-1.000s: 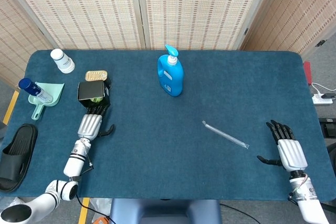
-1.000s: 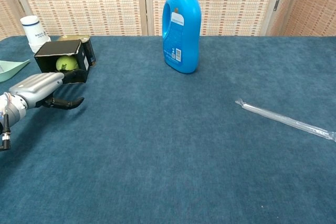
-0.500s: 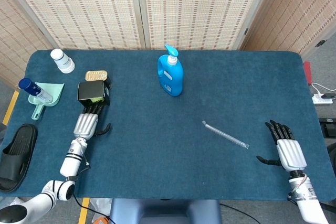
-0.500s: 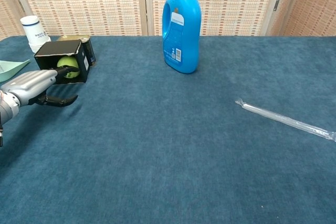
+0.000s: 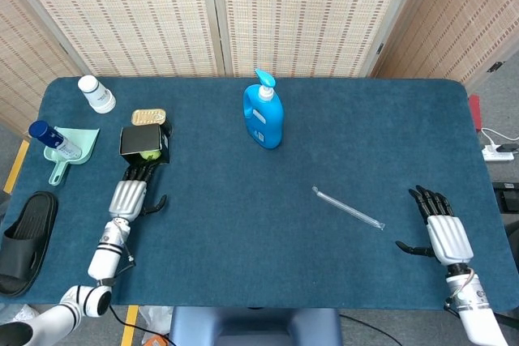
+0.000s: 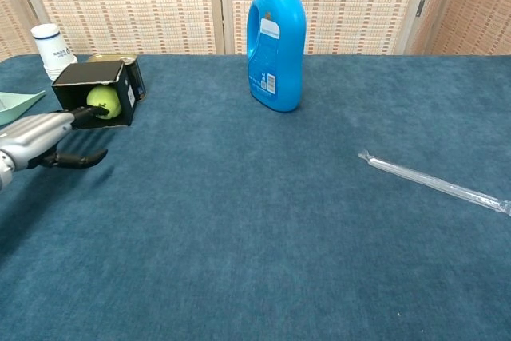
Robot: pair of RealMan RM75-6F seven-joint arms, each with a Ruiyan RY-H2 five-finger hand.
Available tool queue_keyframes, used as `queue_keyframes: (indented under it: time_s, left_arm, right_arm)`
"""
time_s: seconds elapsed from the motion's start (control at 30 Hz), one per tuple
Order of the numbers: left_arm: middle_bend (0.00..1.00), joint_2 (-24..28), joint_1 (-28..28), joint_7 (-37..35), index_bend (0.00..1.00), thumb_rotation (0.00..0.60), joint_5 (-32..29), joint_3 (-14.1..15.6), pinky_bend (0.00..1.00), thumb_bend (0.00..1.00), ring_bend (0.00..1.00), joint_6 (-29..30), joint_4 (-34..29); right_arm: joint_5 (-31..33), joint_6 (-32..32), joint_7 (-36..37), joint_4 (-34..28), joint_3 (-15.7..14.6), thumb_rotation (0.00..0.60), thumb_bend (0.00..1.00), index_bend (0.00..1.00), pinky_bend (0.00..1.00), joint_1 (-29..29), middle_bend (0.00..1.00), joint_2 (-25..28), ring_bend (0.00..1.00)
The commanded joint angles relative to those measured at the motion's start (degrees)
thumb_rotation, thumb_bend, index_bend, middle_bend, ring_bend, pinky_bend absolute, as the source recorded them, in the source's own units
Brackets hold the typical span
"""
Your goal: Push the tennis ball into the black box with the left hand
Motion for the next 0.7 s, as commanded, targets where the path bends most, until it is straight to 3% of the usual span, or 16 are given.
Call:
queue_keyframes:
  time_s: [0.03,0.1,0.23,0.47,0.7]
  left_arm:
    - [0.0,8.55,10.05,9.71,0.0,0.147,-3.04,2.79,0.0,0.35,0.0,9.24,-17.61]
    - [0.0,12.66,14.87,13.68,0.0,0.147,-3.15,4.73,0.0,0.34,0.0,15.42,-25.48]
    - [0.0,16.03,21.73,12.08,0.0,0.206,-1.43,7.89,0.0,0.35,0.0,23.73,-30.53]
    - [0.0,18.52,28.97,3.0,0.0,0.215,1.02,10.56,0.0,0.35,0.0,30.1,-28.81]
    - [0.0,18.27,30.34,-0.31,0.0,0.214,3.77,10.98,0.0,0.35,0.0,30.57,-26.19]
  right_arm:
    - [-0.35,0.11,0.43,0.12,-0.18,0.6,0.0,0.0,0.0,0.0,0.0,0.14,0.0]
    - [-0.4,0.17,0.69,0.27,-0.2,0.6,0.0,0.0,0.0,-0.02,0.0,0.16,0.0]
    - [-0.72,0.63,1.41,0.34,-0.33,0.6,0.0,0.0,0.0,-0.22,0.0,0.24,0.0]
    - [-0.8,0.18,1.75,1.15,-0.65,0.6,0.0,0.0,0.0,-0.19,0.0,0.02,0.0]
    - [-1.75,1.4,2.66,1.36,-1.02,0.6,0.0,0.0,0.0,-0.64,0.0,0.09,0.0]
